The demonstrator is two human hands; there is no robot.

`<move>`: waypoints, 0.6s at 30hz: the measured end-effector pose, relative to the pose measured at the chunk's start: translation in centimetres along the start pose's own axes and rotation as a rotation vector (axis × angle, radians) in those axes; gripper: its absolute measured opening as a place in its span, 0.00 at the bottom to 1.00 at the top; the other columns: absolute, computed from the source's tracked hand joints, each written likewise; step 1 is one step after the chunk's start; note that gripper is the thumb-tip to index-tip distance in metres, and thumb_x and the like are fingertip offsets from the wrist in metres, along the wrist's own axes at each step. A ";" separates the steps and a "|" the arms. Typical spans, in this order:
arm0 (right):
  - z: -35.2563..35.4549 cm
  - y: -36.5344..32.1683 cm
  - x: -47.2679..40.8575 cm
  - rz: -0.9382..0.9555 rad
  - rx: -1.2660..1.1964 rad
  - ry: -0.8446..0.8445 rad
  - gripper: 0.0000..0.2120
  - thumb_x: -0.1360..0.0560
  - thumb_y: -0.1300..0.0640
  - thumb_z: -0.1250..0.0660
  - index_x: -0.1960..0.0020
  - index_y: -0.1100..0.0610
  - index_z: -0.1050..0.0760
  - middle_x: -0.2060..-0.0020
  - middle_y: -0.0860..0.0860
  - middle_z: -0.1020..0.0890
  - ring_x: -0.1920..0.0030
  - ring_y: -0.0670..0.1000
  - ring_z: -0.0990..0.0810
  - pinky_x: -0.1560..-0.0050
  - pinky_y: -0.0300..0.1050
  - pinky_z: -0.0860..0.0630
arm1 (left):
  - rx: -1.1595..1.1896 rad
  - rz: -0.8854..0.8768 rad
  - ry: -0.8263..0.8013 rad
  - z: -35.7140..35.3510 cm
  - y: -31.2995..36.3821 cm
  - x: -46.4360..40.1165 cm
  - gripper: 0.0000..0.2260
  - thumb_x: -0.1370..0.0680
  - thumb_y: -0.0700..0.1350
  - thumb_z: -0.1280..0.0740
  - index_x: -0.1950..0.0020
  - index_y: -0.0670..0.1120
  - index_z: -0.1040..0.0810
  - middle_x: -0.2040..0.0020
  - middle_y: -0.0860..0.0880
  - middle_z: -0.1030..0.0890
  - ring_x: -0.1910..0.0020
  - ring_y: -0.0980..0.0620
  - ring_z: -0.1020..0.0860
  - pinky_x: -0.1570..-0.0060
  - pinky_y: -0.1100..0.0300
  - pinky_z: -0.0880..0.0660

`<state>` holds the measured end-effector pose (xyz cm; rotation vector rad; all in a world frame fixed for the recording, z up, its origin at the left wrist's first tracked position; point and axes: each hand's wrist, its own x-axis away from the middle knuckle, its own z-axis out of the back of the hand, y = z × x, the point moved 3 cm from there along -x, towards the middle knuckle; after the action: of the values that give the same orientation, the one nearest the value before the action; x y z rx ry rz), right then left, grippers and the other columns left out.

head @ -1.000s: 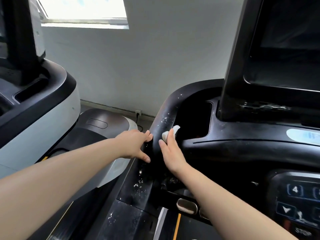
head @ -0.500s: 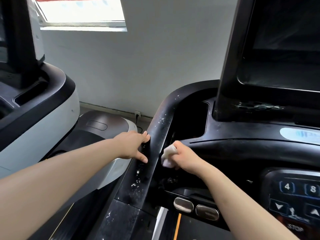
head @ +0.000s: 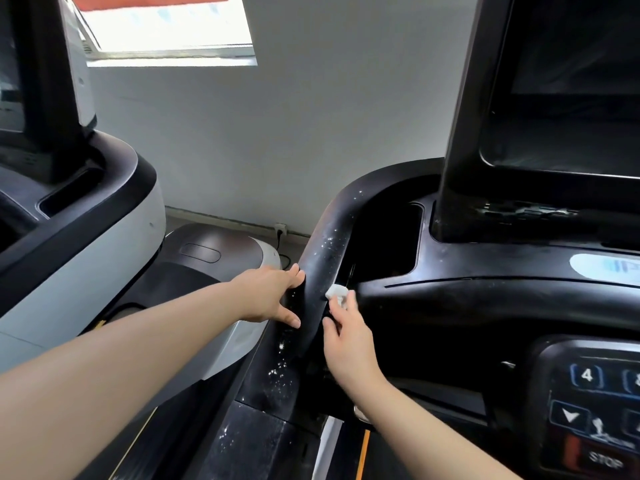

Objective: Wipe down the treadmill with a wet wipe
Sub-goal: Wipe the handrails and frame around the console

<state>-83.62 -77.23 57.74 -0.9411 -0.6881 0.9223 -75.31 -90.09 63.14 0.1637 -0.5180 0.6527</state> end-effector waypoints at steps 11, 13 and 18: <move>1.9 0.1 1.5 -0.009 -0.005 -0.224 0.25 0.19 0.60 0.44 0.23 0.52 0.46 0.29 0.55 0.33 0.29 0.53 0.36 0.37 0.27 0.43 | 0.043 -0.013 -0.001 -0.2 -0.3 -0.2 0.34 0.29 0.59 0.29 0.31 0.46 0.37 0.24 0.50 0.42 0.36 0.45 0.32 0.41 0.51 0.30; 1.4 0.4 3.6 0.021 -0.031 -0.251 0.25 0.19 0.60 0.45 0.23 0.54 0.47 0.29 0.53 0.33 0.29 0.50 0.36 0.41 0.21 0.43 | 0.025 -0.010 -0.013 -0.1 -0.2 -0.2 0.34 0.29 0.59 0.29 0.29 0.45 0.38 0.25 0.49 0.39 0.36 0.46 0.32 0.41 0.51 0.30; 3.0 0.0 -3.3 -0.043 -0.006 -0.203 0.23 0.19 0.60 0.45 0.24 0.55 0.43 0.29 0.57 0.33 0.29 0.56 0.36 0.36 0.38 0.42 | 0.015 0.020 -0.017 0.3 0.2 -0.2 0.36 0.29 0.58 0.29 0.29 0.44 0.38 0.27 0.48 0.35 0.38 0.47 0.32 0.43 0.51 0.29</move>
<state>-87.56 -79.11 58.71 -0.8421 -0.8807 0.9860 -75.70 -90.10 63.29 0.1787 -0.5317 0.6752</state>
